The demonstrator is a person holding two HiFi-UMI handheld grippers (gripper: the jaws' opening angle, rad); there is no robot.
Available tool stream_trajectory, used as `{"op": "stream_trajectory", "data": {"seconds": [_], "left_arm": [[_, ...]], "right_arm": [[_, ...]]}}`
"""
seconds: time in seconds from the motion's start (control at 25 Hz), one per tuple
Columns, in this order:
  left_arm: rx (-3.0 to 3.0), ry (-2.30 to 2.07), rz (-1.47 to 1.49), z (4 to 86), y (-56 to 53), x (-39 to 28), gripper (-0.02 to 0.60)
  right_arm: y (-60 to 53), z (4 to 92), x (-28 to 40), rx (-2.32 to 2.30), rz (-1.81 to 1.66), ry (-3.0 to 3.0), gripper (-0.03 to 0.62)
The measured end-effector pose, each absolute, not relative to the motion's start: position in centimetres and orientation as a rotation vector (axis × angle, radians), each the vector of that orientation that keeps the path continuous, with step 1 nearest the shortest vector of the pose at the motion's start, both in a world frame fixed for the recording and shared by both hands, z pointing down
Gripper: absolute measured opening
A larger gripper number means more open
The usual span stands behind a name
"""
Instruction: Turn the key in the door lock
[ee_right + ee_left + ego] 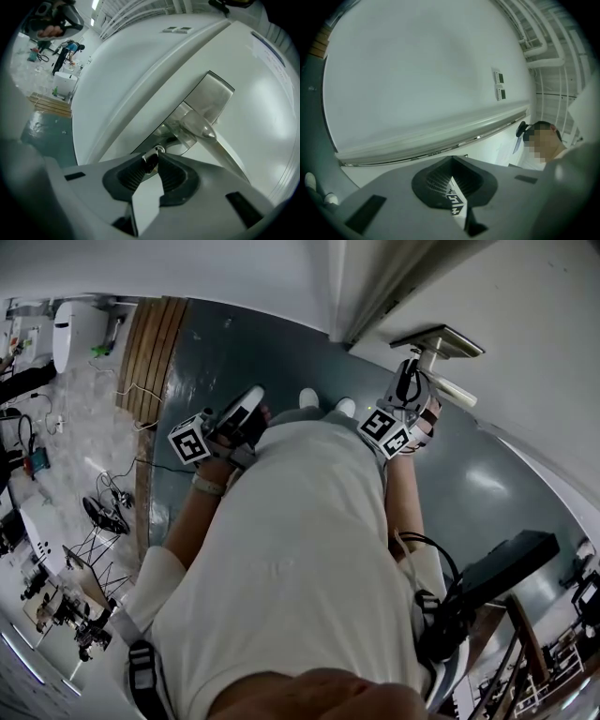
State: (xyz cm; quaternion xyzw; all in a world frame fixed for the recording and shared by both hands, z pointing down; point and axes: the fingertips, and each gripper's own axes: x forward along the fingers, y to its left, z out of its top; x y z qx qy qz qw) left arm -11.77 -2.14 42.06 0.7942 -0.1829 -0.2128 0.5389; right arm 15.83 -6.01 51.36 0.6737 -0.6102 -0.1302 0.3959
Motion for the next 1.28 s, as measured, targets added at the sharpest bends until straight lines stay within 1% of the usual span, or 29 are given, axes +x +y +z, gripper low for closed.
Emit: {"op": "stream_trajectory", "data": {"seconds": [0.16,0.32,0.52,0.72,0.88,1.28], "left_arm": [[1.897,-0.451,-0.506,41.8,-2.2,-12.4,0.008],[1.812,-0.448,-0.534,42.5,-2.2,-10.7,0.008],[1.816,-0.461,-0.533,42.5,-2.4,-10.5,0.008],[1.812,-0.456,-0.536,42.9,-2.3,-10.2,0.008],[1.807,-0.454,-0.539,43.1,-2.4,-10.2,0.008],[1.78,-0.469,-0.561,43.7,-2.8,-10.8,0.008]], "right_arm": [[-6.0,50.7,16.0,1.779,-0.298,-1.535,0.069],[-6.2,50.9,18.1,1.863,-0.2,-1.584,0.067],[-6.3,51.2,18.6,1.953,0.027,-1.684,0.067],[-6.4,51.4,18.4,1.996,0.163,-1.776,0.067],[-6.4,52.0,18.4,2.039,0.359,-1.856,0.067],[-6.4,52.7,17.4,2.084,0.751,-2.039,0.067]]}}
